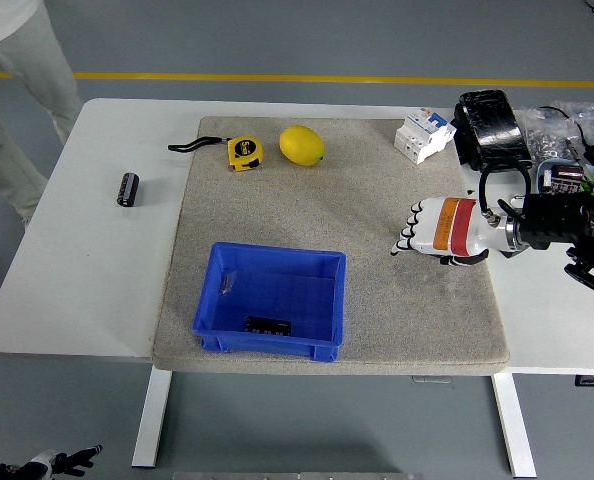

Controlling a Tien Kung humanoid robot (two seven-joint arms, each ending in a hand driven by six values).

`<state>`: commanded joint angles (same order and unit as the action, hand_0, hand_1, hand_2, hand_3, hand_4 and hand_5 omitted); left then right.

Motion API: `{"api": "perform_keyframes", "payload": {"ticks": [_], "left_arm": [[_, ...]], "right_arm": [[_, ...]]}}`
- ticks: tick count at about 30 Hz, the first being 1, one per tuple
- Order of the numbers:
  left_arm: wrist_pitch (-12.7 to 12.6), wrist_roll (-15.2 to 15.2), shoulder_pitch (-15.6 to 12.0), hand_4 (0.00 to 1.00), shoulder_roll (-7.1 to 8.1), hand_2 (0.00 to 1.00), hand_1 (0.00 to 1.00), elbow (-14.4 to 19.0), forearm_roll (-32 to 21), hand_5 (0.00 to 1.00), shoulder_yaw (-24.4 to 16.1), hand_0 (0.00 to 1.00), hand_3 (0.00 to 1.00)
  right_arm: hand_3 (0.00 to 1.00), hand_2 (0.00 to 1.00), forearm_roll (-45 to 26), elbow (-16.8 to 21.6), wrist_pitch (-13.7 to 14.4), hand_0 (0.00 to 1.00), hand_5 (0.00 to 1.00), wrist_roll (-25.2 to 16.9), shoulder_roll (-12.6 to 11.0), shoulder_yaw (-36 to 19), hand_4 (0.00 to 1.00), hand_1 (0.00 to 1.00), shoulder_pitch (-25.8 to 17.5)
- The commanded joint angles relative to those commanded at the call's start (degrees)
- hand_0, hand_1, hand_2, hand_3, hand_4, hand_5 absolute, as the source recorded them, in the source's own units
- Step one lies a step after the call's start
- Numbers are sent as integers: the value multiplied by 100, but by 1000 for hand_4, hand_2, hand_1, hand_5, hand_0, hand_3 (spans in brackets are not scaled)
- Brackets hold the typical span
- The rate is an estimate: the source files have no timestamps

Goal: Pick up the battery,place it into the box

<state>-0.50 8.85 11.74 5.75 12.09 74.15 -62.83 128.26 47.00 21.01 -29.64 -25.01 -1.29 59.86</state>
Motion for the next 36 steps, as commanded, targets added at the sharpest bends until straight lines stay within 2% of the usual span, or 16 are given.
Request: {"api": "perform_keyframes", "payload": {"ticks": [3, 4, 9, 10, 26, 36], "left_arm": [[0, 4, 11, 721, -7, 794, 741, 2, 5, 639, -2, 745, 646], [-1, 4, 15, 722, -9, 794, 742, 3, 4, 639, 0, 745, 646], [1, 2, 35, 722, -16, 794, 742, 4, -14, 639, 20, 745, 646], [1, 1, 39, 723, -19, 795, 745, 3, -10, 641, 14, 745, 645], [-8, -59, 109, 723, -22, 796, 748, -12, -75, 641, 105, 745, 646], [-10, -81, 126, 723, -38, 797, 751, -20, -98, 641, 155, 746, 647]], "right_arm": [[831, 724, -36, -107, 139, 691, 58, -16, -1, 66, 853, 669, -1], [907, 791, -37, -130, 174, 742, 26, -17, -4, 79, 829, 717, -1], [907, 791, -81, -283, 401, 742, 26, -12, -40, 96, 829, 717, -3], [962, 870, -71, -308, 414, 816, 16, -8, -42, 93, 819, 776, 4], [971, 890, -72, -508, 445, 842, 14, -119, -99, 12, 815, 803, -21], [969, 892, -53, -543, 422, 841, 8, -78, -8, 15, 816, 805, -55]]}}
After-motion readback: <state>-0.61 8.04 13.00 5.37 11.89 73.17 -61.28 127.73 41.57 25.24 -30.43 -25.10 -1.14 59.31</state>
